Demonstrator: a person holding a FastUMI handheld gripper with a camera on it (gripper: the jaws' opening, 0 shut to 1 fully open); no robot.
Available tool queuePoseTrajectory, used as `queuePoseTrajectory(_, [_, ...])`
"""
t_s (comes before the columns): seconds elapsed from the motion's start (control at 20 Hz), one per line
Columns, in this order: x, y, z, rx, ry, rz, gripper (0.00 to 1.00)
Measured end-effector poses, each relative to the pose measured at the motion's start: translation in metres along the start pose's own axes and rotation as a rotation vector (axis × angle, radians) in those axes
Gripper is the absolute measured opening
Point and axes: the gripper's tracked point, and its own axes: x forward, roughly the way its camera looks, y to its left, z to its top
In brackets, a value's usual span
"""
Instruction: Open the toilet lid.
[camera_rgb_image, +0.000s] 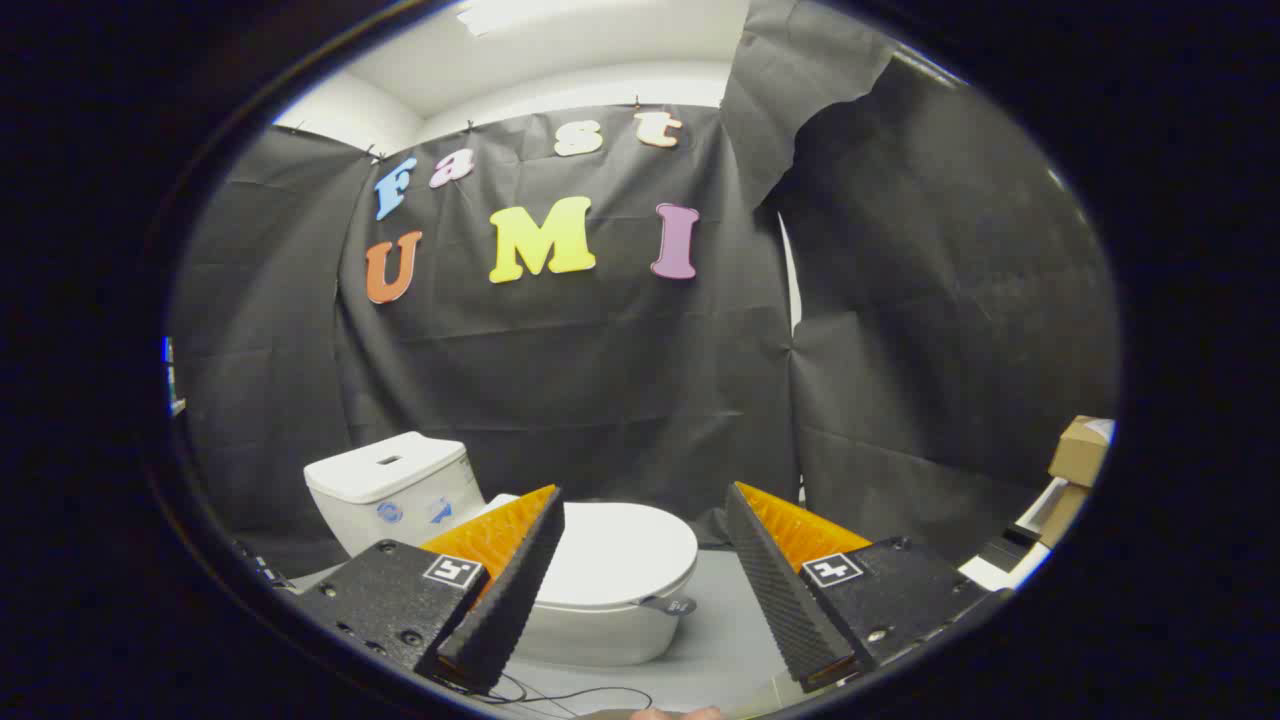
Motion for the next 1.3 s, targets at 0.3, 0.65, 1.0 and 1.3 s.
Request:
queuePoseTrajectory(0.3, [-0.002, 0.007, 0.004, -0.028, -0.020, 0.015, 1.00])
queuePoseTrajectory(0.65, [-0.001, 0.007, -0.001, -0.039, -0.011, 0.028, 1.00])
queuePoseTrajectory(1.0, [0.021, -0.006, -0.055, 0.079, 0.232, -0.032, 1.00])
queuePoseTrajectory(1.3, [0.065, -0.012, -0.089, 0.144, 0.472, -0.012, 1.00])
